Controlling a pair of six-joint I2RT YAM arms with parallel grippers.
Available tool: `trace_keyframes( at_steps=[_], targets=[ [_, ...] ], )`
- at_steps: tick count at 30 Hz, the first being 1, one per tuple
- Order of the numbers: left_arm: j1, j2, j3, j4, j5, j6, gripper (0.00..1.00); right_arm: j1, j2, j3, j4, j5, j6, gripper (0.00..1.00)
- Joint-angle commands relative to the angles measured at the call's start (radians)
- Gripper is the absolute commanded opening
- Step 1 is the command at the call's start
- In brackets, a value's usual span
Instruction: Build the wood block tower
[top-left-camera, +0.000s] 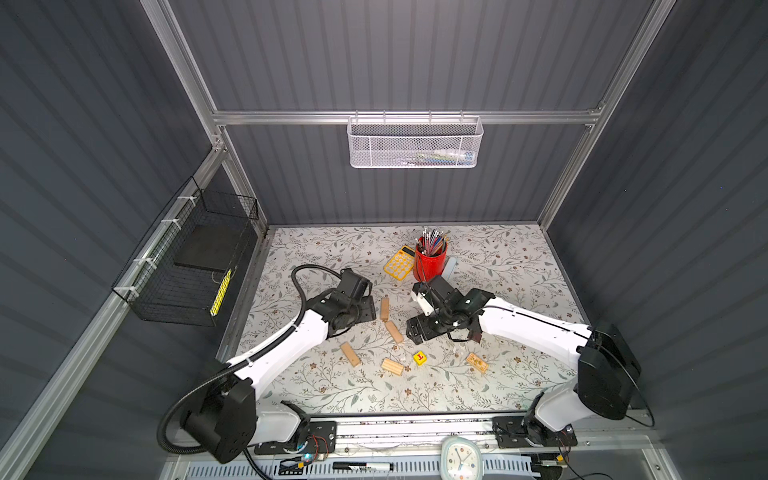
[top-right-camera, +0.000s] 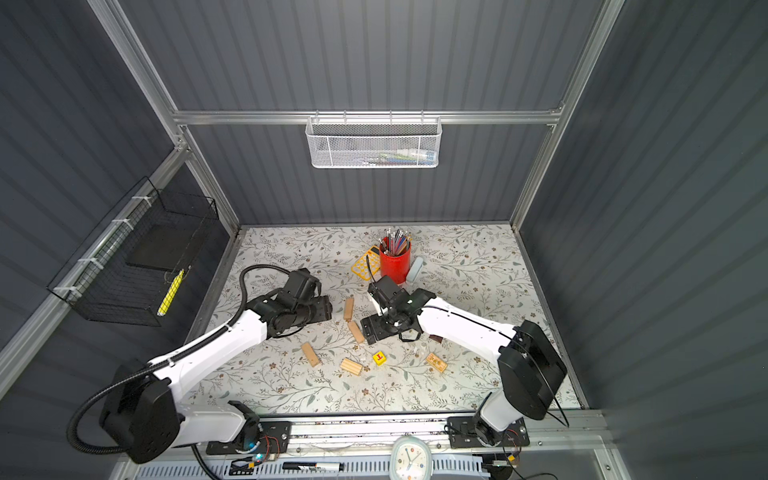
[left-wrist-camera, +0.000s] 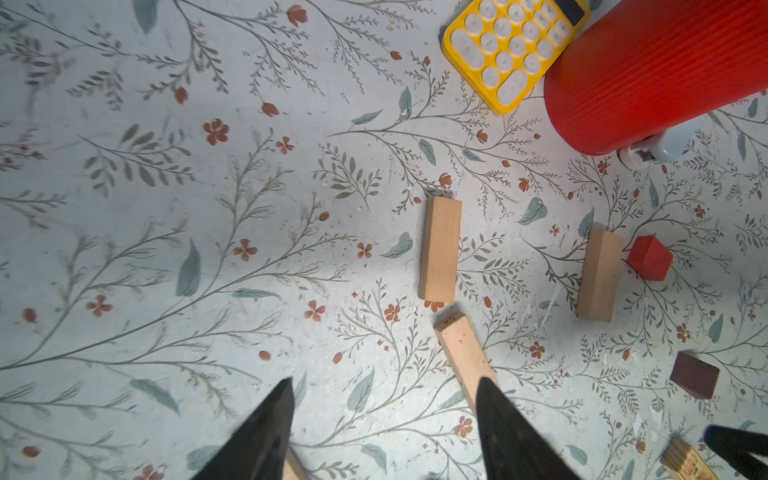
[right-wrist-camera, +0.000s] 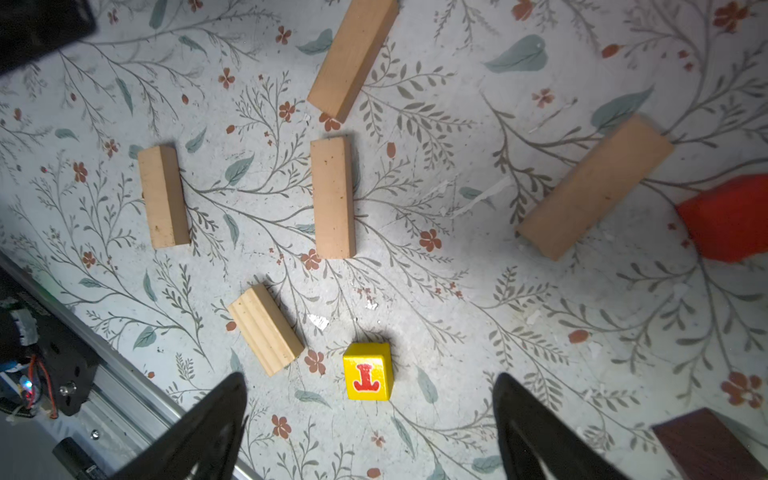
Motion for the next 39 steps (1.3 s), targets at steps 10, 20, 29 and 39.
trace_keyframes(
  at_steps=[10,20,29,39],
  targets=[
    [-0.006,-0.267,-0.189,-0.043,-0.06,-0.104,0.94,0.092,0.223,0.145,-0.028,0.073,0.029,0.75],
    [-0.006,-0.28,-0.208,-0.078,-0.082,-0.147,1.0,0.091,0.375,0.253,-0.038,0.085,0.06,0.6],
    [-0.006,-0.269,-0.208,-0.085,-0.102,-0.162,1.0,0.089,0.46,0.318,-0.049,0.102,0.041,0.46],
    [-0.006,-0.255,-0.21,-0.091,-0.102,-0.172,1.0,0.089,0.483,0.314,-0.032,0.089,0.039,0.36]
  ],
)
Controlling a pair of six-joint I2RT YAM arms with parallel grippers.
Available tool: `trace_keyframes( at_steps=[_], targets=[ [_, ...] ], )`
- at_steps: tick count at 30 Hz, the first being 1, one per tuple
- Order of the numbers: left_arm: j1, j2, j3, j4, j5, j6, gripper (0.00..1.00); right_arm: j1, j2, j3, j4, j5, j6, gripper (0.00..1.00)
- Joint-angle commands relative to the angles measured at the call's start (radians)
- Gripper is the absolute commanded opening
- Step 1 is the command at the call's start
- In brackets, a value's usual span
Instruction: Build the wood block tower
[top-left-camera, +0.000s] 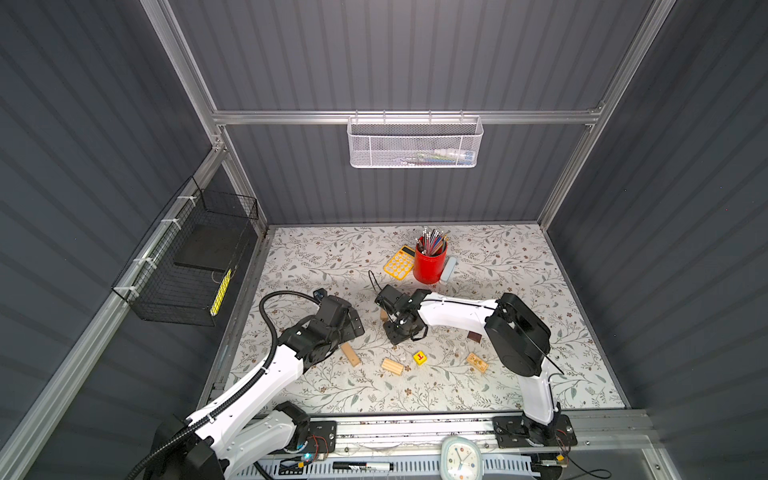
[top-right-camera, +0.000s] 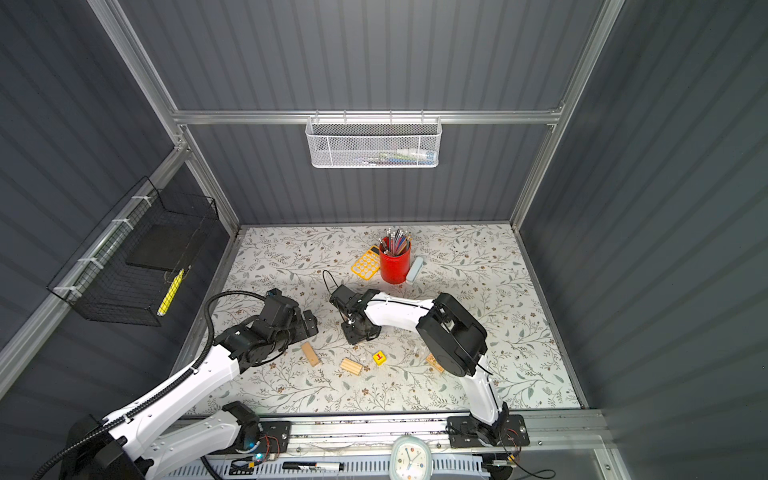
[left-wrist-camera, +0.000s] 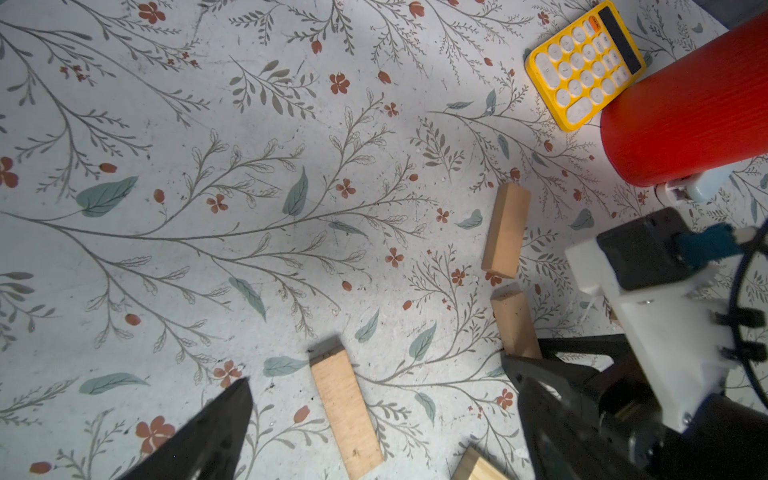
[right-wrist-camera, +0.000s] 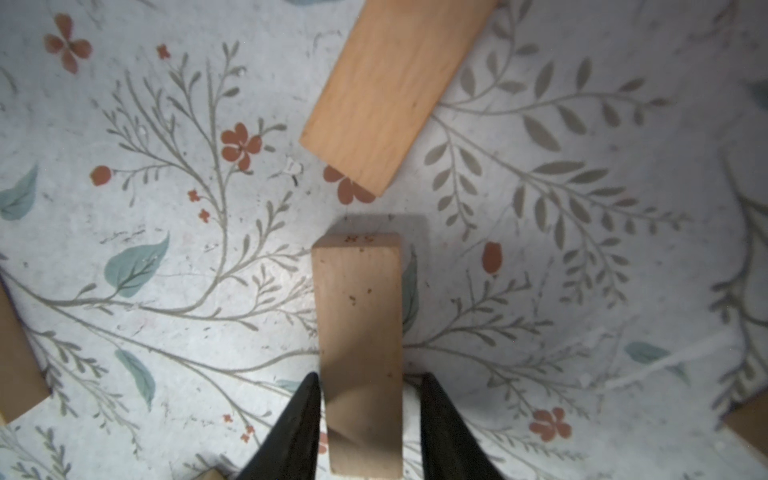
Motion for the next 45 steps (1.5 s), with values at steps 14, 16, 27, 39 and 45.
trace_keyframes(
  at_steps=[14,16,27,39,45],
  targets=[
    [-0.006,0.047,0.012,0.012,0.028,0.003,1.0,-0.062,-0.141,-0.169,0.041,-0.027,0.102,0.23],
    [-0.006,0.056,-0.002,0.051,0.037,-0.022,1.0,-0.083,-0.14,-0.173,0.048,-0.027,0.119,0.22],
    [-0.006,0.199,0.022,0.262,0.113,-0.041,0.99,-0.146,-0.058,-0.064,0.083,-0.037,0.212,0.2],
    [-0.004,0.247,0.034,0.304,0.079,-0.062,0.94,-0.16,0.055,0.081,0.046,-0.022,0.251,0.2],
    [-0.004,0.248,0.038,0.303,0.07,-0.061,0.93,-0.16,0.093,0.145,0.025,-0.013,0.252,0.21]
  ],
)
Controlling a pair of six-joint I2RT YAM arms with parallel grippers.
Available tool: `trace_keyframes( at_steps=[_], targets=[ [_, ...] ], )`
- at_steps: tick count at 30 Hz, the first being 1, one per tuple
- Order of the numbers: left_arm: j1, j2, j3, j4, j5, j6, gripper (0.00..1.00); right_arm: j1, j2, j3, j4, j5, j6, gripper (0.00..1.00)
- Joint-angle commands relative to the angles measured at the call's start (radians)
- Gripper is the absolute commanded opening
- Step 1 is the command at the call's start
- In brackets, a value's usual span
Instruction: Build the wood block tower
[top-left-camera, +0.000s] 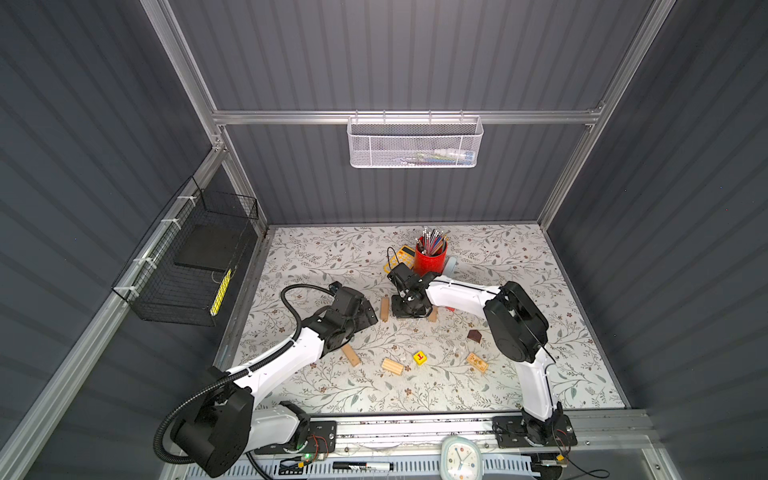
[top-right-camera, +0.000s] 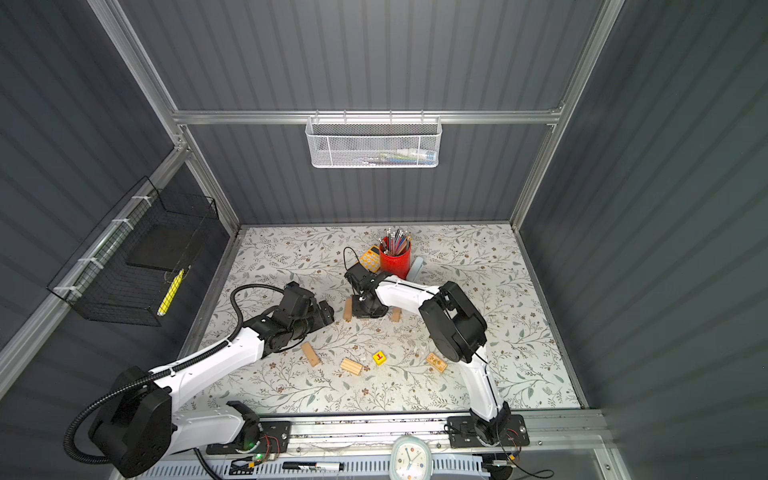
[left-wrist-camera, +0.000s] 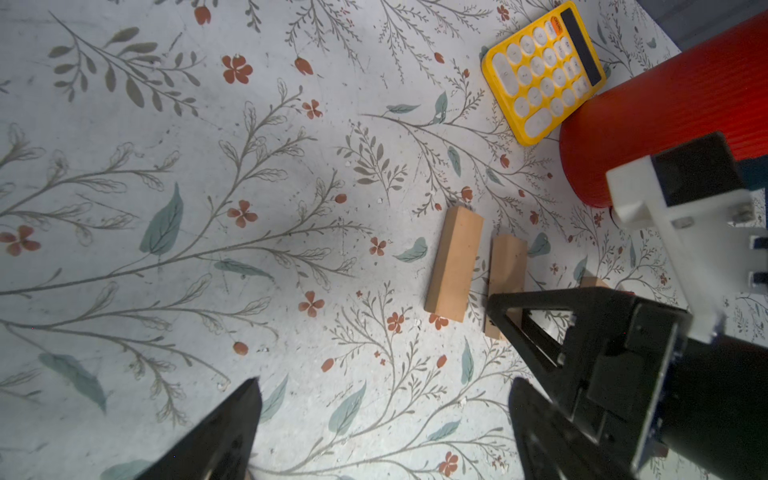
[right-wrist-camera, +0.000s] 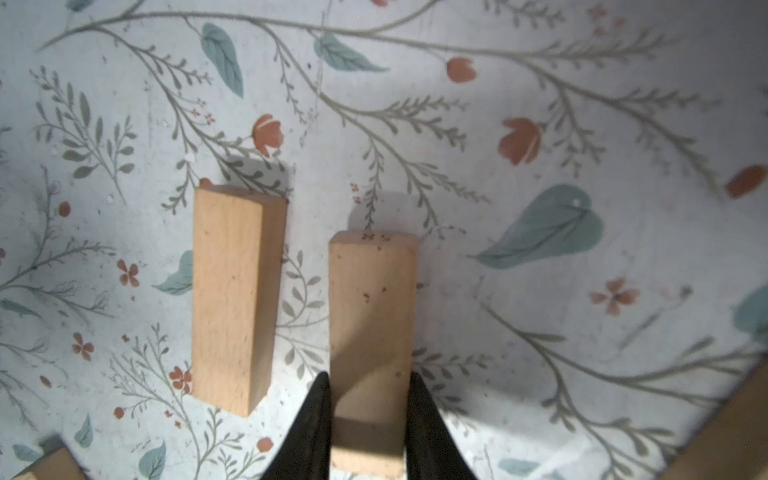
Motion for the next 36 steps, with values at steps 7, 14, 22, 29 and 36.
trace_keyframes(
  at_steps=[7,14,22,29,36],
  targets=[
    [-0.005,0.014,0.042,-0.005,-0.019,-0.003,0.93,-0.004,-0.003,0.055,-0.051,0.031,0.02,0.32],
    [0.002,0.049,0.086,-0.01,-0.004,0.03,0.92,-0.018,-0.095,0.005,-0.041,0.001,0.018,0.41],
    [0.042,0.127,0.103,0.081,0.1,0.074,0.82,-0.066,-0.224,-0.209,0.123,-0.118,0.055,0.39],
    [0.092,0.246,0.116,0.221,0.252,0.098,0.67,-0.108,-0.216,-0.265,0.263,-0.208,0.072,0.36],
    [0.103,0.344,0.133,0.271,0.301,0.108,0.58,-0.108,-0.168,-0.256,0.3,-0.218,0.101,0.33]
  ],
)
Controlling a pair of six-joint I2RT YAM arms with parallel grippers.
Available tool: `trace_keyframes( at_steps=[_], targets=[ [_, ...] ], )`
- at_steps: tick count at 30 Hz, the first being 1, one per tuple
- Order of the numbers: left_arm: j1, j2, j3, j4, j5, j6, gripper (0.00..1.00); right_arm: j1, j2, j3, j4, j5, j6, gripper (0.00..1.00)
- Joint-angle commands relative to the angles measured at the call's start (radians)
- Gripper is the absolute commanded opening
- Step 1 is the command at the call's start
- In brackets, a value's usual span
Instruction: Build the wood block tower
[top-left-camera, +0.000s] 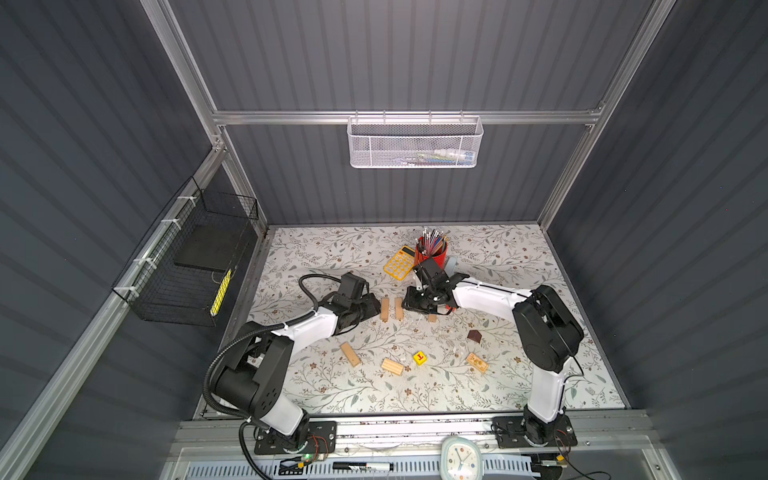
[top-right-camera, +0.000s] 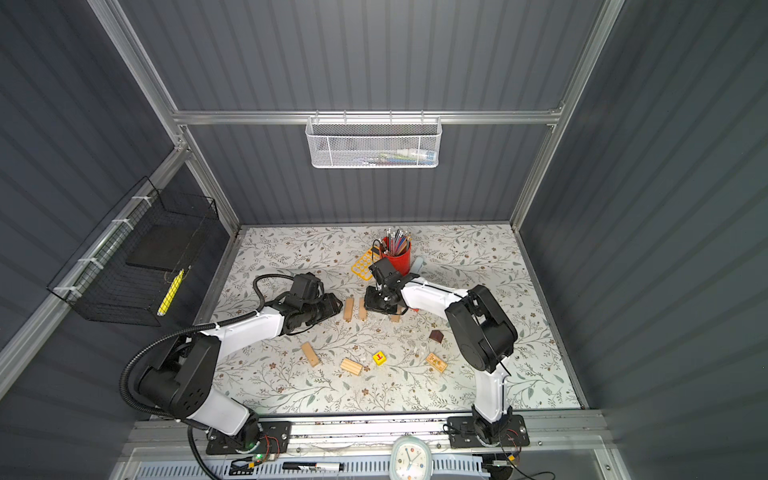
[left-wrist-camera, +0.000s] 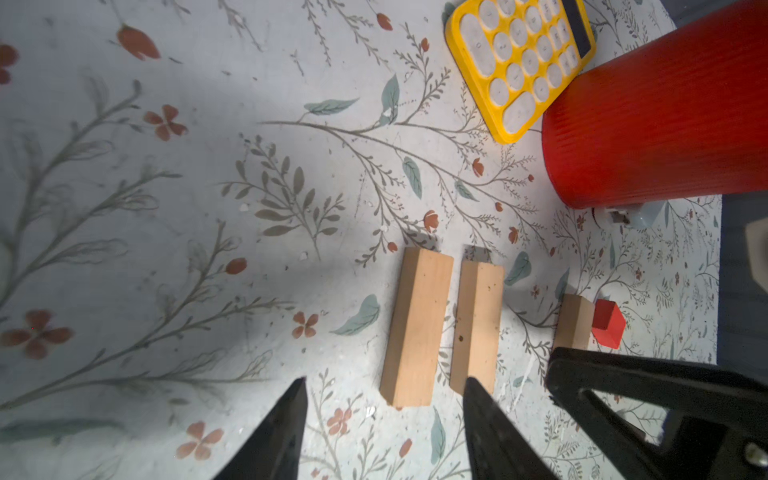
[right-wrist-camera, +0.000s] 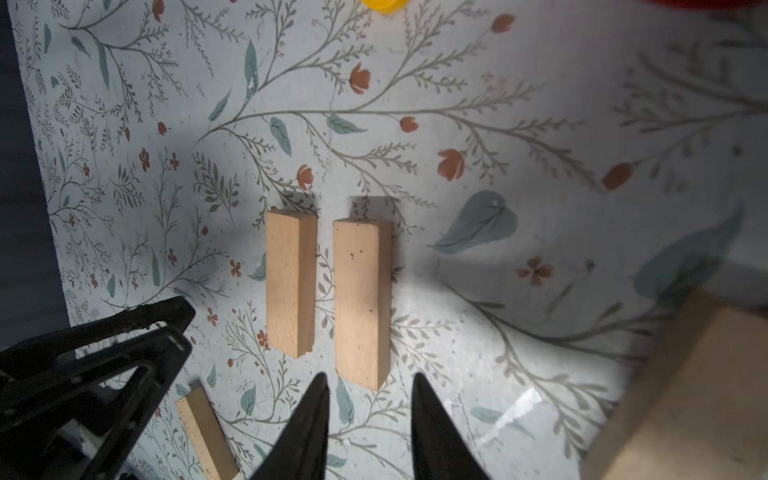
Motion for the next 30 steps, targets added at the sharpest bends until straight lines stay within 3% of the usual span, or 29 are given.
trace_keyframes(
  at_steps=[1,17,30],
  targets=[
    [0.004,0.032,0.032,0.046,0.057,0.026,0.56,0.005,0.034,0.012,0.021,-0.015,0.02,0.33],
    [0.004,0.183,0.112,0.023,0.118,0.056,0.34,0.009,0.102,0.032,0.019,-0.023,0.018,0.23],
    [0.005,0.237,0.138,0.006,0.141,0.07,0.23,0.02,0.135,0.06,0.024,-0.061,-0.016,0.16]
  ],
)
